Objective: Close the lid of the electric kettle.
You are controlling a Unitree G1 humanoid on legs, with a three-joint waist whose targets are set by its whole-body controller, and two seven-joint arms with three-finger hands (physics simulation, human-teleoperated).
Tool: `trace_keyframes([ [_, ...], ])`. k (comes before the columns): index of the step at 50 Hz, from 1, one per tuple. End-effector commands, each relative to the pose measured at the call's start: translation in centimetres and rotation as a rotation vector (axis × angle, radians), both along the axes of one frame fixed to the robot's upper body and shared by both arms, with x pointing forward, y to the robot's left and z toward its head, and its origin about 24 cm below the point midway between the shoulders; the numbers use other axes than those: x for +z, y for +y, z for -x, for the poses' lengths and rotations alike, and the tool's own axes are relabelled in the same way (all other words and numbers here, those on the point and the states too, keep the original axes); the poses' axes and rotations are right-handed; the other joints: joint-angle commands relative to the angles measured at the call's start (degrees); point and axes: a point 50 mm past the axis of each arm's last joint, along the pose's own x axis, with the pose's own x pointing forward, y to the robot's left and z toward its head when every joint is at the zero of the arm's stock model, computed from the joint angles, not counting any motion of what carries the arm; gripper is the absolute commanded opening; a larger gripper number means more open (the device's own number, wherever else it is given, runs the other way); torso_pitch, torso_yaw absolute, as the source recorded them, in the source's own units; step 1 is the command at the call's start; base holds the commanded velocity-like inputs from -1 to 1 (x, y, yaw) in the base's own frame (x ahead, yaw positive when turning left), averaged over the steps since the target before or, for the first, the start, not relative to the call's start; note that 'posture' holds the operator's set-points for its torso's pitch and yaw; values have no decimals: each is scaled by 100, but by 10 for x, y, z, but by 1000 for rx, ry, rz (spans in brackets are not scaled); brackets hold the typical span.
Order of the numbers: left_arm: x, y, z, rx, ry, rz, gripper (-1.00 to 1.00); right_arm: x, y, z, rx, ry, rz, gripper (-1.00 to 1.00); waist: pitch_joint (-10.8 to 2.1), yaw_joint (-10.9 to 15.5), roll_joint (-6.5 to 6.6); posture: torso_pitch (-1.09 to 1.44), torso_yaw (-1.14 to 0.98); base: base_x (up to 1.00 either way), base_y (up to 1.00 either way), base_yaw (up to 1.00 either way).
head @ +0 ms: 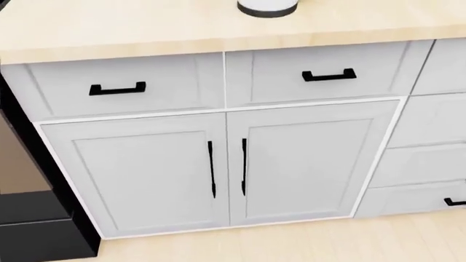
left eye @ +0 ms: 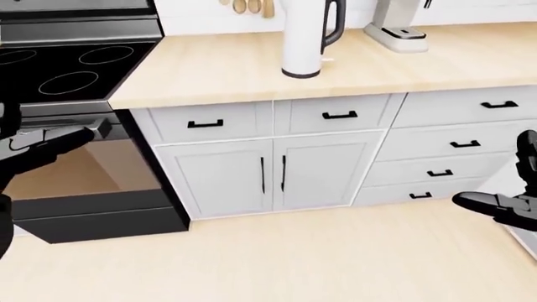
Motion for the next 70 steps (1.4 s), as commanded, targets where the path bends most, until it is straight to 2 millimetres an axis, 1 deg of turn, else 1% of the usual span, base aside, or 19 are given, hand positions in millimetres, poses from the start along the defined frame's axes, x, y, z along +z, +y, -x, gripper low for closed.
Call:
trace_keyframes([
  [1, 14, 2, 7, 23, -80, -35, 100, 13, 6, 2, 19, -75, 59, 100, -79, 21, -63, 0, 0, 32, 0, 0],
  [7, 14, 2, 7, 23, -80, -34, 100, 14, 7, 2, 20, -75, 58, 100, -44, -53, 175, 0, 0, 32, 0, 0],
  [11, 15, 2, 7, 23, -81, -33, 100, 12, 6, 1, 22, -74, 57, 100, -240, -118, 568, 0, 0, 33, 0, 0],
  [13, 14, 2, 7, 23, -79, -34, 100, 13, 7, 2, 22, -74, 57, 100, -29, -67, 612, 0, 0, 33, 0, 0],
  [22, 17, 2, 9, 25, -82, -35, 100, 13, 7, 1, 22, -77, 57, 100, -75, 94, 263, 0, 0, 32, 0, 0],
  [26, 17, 2, 9, 24, -83, -37, 100, 14, 7, 2, 22, -79, 58, 100, -241, 126, -222, 0, 0, 33, 0, 0],
  [27, 16, 2, 8, 24, -82, -37, 100, 13, 7, 2, 22, -78, 57, 100, -145, 72, 22, 0, 0, 33, 0, 0],
  [29, 17, 2, 9, 24, -83, -38, 100, 14, 8, 1, 24, -79, 57, 100, -83, 40, -93, 0, 0, 33, 0, 0],
  [36, 16, 2, 9, 26, -82, -36, 100, 14, 8, 1, 25, -79, 52, 100, -53, -84, 207, 0, 0, 33, 0, 0],
  [40, 17, 3, 9, 26, -82, -35, 100, 14, 8, 1, 25, -78, 52, 100, -321, -118, 723, 0, 0, 33, 0, 0],
  [42, 16, 3, 8, 27, -82, -36, 100, 14, 9, 1, 26, -78, 52, 100, -35, -73, 647, 0, 0, 32, 0, 0],
  [50, 14, 4, 7, 28, -81, -33, 100, 11, 9, -1, 27, -76, 51, 100, -96, 102, 281, 0, 0, 33, 0, 0],
  [54, 14, 4, 7, 28, -81, -34, 100, 11, 9, -1, 27, -75, 49, 100, -361, 121, -203, 0, 0, 31, 0, 0],
  [55, 14, 4, 7, 28, -82, -34, 100, 11, 10, -1, 27, -75, 49, 100, -119, 55, -21, 0, 0, 30, 0, 0],
  [56, 14, 4, 7, 28, -81, -34, 100, 11, 10, 0, 27, -75, 49, 100, -31, 84, -119, 0, 0, 30, 0, 0],
  [64, 16, 4, 9, 29, -84, -34, 100, 12, 9, 0, 25, -77, 50, 100, -72, -91, 265, 0, 0, 29, 0, 0],
  [67, 16, 4, 8, 30, -85, -35, 100, 12, 8, -1, 25, -78, 50, 100, -229, -102, 701, 0, 0, 28, 0, 0],
  [68, 15, 5, 8, 30, -83, -33, 100, 13, 9, -1, 26, -78, 51, 100, -160, -44, 522, 0, 0, 27, 0, 0],
  [70, 16, 5, 7, 30, -84, -34, 100, 14, 8, -1, 3, -79, 49, 100, -65, -24, 631, 0, 0, 20, 0, 0],
])
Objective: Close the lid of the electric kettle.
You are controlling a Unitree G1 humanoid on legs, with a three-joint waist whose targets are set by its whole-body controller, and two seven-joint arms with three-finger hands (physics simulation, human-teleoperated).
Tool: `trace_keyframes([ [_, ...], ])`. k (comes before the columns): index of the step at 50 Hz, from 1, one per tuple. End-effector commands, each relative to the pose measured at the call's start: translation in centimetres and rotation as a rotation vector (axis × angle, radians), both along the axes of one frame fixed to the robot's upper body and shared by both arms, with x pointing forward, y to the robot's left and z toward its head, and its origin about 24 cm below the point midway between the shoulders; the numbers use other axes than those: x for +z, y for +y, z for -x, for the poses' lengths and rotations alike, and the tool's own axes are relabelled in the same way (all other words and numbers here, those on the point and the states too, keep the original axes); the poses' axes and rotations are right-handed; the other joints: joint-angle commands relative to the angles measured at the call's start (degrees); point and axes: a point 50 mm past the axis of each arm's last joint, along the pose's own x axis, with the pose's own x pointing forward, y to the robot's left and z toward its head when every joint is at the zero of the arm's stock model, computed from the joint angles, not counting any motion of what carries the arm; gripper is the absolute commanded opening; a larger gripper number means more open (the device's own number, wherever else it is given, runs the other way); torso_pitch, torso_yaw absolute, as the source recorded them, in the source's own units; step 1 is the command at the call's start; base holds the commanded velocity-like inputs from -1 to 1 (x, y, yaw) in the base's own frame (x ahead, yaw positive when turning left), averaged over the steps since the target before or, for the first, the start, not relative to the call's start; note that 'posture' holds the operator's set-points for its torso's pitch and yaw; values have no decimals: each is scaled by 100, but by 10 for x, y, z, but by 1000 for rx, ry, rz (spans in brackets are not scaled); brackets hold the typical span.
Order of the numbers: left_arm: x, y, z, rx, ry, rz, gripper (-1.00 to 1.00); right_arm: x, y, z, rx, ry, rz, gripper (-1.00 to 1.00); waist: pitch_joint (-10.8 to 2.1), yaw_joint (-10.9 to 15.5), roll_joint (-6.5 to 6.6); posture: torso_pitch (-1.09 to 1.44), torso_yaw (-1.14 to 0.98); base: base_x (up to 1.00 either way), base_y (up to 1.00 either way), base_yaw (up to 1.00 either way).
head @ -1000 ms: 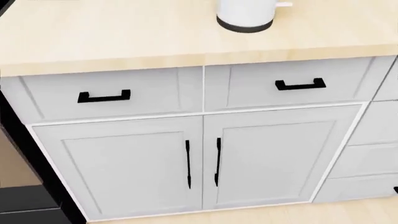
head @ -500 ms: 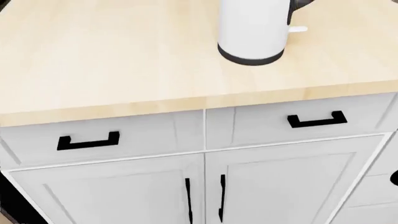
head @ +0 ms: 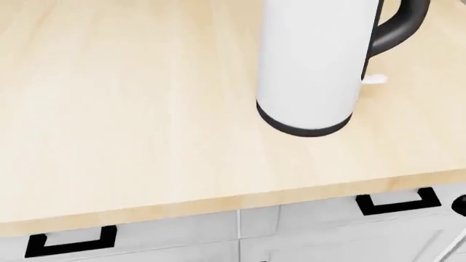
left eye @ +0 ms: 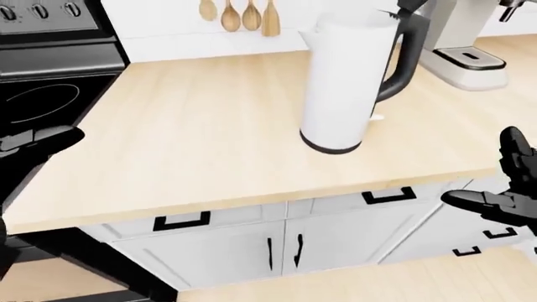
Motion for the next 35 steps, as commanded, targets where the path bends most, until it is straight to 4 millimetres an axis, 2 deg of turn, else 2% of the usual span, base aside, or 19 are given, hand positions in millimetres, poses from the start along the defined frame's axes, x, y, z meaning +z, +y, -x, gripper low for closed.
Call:
trace_keyframes([
  [1, 18, -5, 6, -8, -89, -53, 100, 15, 0, 7, -28, -87, 50, 100, -36, -23, 12, 0, 0, 0, 0, 0],
  [3, 18, -6, 6, -9, -90, -54, 100, 15, 1, 7, -21, -88, 54, 100, -48, -79, -98, 0, 0, 0, 0, 0],
  [5, 18, -6, 6, -10, -90, -53, 100, 15, 1, 7, -21, -86, 59, 100, 66, -59, -213, 0, 0, 0, 0, 0],
  [6, 19, -6, 6, -10, -90, -55, 100, 14, 1, 7, -20, -87, 58, 100, 84, -45, -295, 0, 0, 0, 0, 0],
  [8, 18, -6, 6, -9, -90, -54, 100, 14, 1, 7, -20, -87, 59, 100, 31, -25, -562, 0, 0, 0, 0, 0],
  [10, 18, -5, 7, -9, -90, -54, 100, 14, 1, 7, -21, -87, 60, 100, -15, 5, -442, 0, 0, 0, 0, 0],
  [12, 18, -5, 7, -9, -90, -53, 100, 14, 1, 7, -21, -87, 60, 100, -90, -27, -404, 0, 0, 0, 0, 0],
  [19, 19, -5, 8, -12, -92, -51, 100, 13, 1, 7, -20, -86, 61, 100, -114, -85, -280, 0, 0, 0, 0, 0],
  [26, 18, -5, 7, -11, -93, -51, 100, 13, 2, 6, -18, -84, 60, 100, -93, -116, -236, 0, 0, 0, 0, 0],
  [35, 19, -6, 6, -13, -96, -54, 100, 12, 2, 6, -16, -86, 61, 100, -56, -120, -251, 0, 0, 0, 0, 0],
])
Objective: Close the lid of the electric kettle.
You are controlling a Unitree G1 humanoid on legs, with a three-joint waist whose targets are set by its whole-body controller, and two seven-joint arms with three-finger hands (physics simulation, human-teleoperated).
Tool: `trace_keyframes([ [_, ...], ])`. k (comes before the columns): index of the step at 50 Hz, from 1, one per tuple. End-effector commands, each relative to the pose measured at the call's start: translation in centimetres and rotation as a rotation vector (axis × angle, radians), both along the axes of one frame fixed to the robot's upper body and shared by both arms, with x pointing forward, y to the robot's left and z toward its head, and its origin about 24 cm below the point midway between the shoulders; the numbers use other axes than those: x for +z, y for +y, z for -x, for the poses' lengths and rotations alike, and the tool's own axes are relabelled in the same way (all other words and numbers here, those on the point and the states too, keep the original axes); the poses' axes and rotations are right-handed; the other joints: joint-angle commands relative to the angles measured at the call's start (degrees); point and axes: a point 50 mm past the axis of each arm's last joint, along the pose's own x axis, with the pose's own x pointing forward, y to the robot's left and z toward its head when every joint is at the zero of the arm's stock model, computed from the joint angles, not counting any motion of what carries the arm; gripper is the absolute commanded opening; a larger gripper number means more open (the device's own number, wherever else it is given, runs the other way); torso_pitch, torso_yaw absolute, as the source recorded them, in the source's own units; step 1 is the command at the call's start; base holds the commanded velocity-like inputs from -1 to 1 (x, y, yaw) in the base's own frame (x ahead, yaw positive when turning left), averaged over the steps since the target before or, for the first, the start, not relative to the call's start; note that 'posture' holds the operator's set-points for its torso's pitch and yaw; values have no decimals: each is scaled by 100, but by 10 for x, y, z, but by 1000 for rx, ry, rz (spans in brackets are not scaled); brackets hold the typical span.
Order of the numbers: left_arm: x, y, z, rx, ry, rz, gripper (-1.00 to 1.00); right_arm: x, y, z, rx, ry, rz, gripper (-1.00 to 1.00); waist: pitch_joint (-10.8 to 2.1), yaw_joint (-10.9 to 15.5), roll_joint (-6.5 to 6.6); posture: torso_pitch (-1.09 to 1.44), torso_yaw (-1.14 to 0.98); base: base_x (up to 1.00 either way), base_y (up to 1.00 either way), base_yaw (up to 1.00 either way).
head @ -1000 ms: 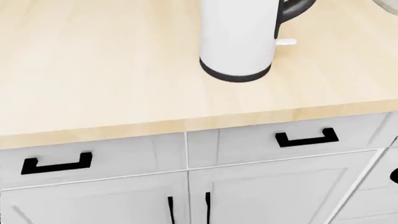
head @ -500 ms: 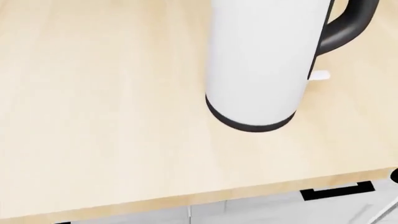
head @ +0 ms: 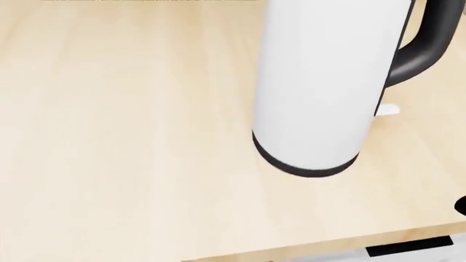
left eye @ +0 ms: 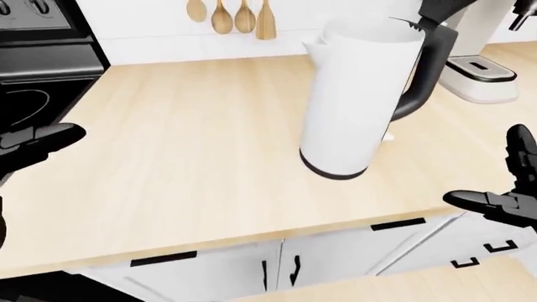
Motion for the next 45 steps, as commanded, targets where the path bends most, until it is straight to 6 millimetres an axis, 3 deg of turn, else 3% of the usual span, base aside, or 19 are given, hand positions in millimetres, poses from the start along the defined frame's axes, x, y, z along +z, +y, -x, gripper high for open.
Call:
trace_keyframes([
  [1, 14, -2, 6, 7, -74, -39, 100, 12, 2, 4, -2, -61, 43, 100, -85, -2, 25, 0, 0, 0, 0, 0],
  [23, 19, -2, 12, 13, -94, -87, 100, 12, 5, 3, 3, -64, 45, 100, -117, 78, -7, -1, 0, 0, 0, 0],
  [32, 17, -2, 10, 18, -92, -105, 100, 12, 6, 3, 2, -64, 44, 100, -365, 75, 0, -9, 0, 0, 0, 0],
  [45, 16, -3, 10, 15, -87, -102, 100, 10, 6, 1, 6, -61, 44, 100, -877, 58, 25, -22, 0, 0, 0, 0],
])
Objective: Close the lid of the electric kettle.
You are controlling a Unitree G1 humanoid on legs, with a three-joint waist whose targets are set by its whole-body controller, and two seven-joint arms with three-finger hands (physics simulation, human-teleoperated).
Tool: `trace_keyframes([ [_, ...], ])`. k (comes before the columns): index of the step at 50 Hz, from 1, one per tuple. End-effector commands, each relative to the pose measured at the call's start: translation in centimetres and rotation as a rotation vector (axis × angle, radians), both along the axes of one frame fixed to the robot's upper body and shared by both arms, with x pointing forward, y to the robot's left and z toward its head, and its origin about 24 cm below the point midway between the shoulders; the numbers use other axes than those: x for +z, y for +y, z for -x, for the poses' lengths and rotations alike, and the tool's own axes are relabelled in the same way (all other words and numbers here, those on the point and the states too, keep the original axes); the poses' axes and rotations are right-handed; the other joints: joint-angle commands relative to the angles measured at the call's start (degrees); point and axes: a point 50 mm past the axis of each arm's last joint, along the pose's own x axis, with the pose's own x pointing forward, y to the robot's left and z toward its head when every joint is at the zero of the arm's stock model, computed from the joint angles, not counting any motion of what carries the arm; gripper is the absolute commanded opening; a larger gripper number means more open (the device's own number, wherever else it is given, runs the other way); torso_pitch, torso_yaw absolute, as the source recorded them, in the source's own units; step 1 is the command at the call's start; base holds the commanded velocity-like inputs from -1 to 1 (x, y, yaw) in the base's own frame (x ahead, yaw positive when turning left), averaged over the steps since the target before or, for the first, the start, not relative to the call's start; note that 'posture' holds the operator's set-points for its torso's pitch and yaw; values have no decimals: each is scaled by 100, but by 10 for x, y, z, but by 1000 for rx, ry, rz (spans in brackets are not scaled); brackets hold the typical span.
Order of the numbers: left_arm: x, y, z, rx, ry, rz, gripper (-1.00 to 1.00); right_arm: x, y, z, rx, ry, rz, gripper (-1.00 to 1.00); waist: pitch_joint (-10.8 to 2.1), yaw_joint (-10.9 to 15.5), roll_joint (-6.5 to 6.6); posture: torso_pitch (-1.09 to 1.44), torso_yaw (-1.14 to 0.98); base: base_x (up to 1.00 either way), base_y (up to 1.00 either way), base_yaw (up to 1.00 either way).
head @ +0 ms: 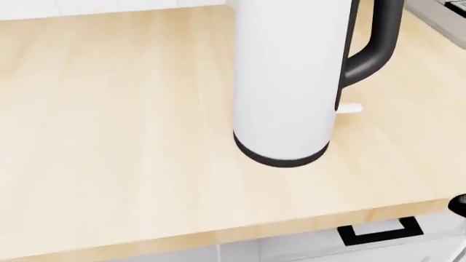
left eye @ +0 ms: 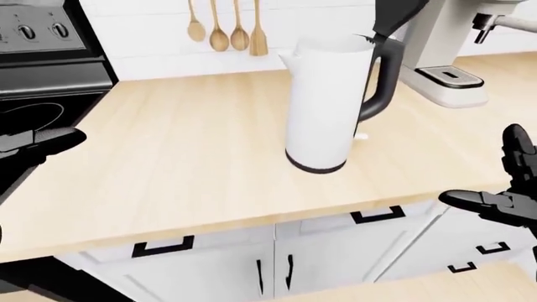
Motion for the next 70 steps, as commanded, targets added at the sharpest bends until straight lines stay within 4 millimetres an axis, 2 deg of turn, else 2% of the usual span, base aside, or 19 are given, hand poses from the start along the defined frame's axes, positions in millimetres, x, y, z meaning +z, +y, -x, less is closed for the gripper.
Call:
trace_keyframes([
  [1, 13, -1, 5, 6, -67, -36, 100, 12, 3, 3, 4, -64, 42, 100, -96, -2, 4, -23, 0, 0, 0, 0],
  [16, 15, -1, 6, 9, -71, -36, 100, 11, 2, 2, 4, -65, 41, 100, -846, 2, 13, -38, 0, 0, 0, 0],
  [23, 15, -2, 6, 5, -71, -30, 100, 11, 2, 1, 5, -66, 41, 100, -1087, 38, 14, -44, 0, 0, 0, 0],
  [31, 16, -2, 6, 5, -84, -37, 100, 12, 4, 2, 7, -67, 41, 100, -1164, 65, 14, -44, 0, 0, 0, 0],
  [44, 15, -2, 6, 9, -80, -51, 100, 11, 5, 0, 8, -66, 40, 100, -1182, 69, 22, -44, 0, 0, 0, 0],
  [57, 16, -2, 8, 10, -86, -50, 100, 9, 5, 0, 8, -65, 39, 100, -1377, 65, 26, -52, 0, 0, 0, 0],
  [70, 15, -2, 6, 11, -88, -51, 100, 10, 4, 0, 7, -68, 40, 100, -1391, 84, 22, -52, 0, 0, 0, 0],
])
